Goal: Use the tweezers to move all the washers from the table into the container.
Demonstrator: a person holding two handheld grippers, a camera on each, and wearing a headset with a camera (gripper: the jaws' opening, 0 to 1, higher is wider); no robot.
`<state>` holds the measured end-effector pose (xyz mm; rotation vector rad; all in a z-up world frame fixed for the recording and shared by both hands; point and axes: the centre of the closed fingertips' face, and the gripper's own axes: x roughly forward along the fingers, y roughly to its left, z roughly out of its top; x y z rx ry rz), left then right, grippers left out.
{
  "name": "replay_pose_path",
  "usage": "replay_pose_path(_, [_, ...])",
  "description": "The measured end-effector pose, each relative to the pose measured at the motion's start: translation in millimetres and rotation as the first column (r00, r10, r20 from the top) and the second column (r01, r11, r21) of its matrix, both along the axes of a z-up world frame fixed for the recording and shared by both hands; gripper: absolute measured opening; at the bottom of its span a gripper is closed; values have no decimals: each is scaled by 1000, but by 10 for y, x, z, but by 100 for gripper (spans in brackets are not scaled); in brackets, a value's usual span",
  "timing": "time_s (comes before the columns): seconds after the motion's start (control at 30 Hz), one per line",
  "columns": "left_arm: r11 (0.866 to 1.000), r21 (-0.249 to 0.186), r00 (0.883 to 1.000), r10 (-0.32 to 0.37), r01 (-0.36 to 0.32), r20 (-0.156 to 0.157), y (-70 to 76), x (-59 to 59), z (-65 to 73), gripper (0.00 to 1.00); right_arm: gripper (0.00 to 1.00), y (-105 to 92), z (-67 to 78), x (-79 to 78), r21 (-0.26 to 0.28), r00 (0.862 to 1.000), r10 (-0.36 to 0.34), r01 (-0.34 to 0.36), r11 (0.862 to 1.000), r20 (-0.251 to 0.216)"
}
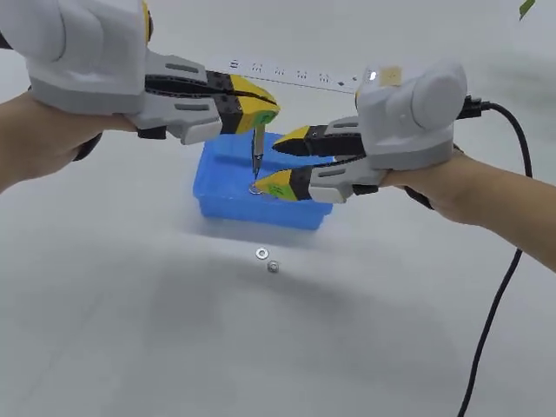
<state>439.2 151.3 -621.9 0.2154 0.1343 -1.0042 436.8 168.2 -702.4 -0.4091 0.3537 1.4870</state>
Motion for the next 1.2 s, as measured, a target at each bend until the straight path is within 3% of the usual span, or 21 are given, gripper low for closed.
replay_pose_path(0.1, [1000,2,1000,-20,20,14,-87,-99,69,4,46,-40,83,-44,35,1000,-15,15,999,1])
replay_pose_path(0.23, [1000,2,999,-24,24,28,-124,-182,118,4,53,-119,112,-74,38,999,-44,44,998,11])
replay_pose_path(0.37, [998,-58,999,-13,16,39,-165,-284,195,4,60,-225,123,-132,43,997,-73,72,996,17])
replay_pose_path(0.53, [998,-58,999,-21,22,27,-220,-398,111,4,65,-341,118,-224,46,996,-93,93,995,12])
replay_pose_path(0.6, [996,-84,999,-24,26,21,-231,-449,101,4,67,-387,115,-252,50,995,-101,100,994,8])
replay_pose_path(0.7, [994,-103,999,-23,26,35,-289,-533,108,4,71,-450,89,-307,60,994,-105,106,993,-23])
replay_pose_path(0.93, [996,-90,999,-5,8,36,-288,-633,-47,4,78,-589,-55,-511,54,996,-69,72,996,-62])
replay_pose_path(1.0, [996,-94,999,-7,10,35,-291,-663,-78,4,79,-622,-101,-542,50,997,-68,69,996,-23])
replay_pose_path(1.2, [995,-99,1000,-20,21,11,-309,-749,-242,4,84,-662,-253,-675,44,997,-60,62,997,-56])
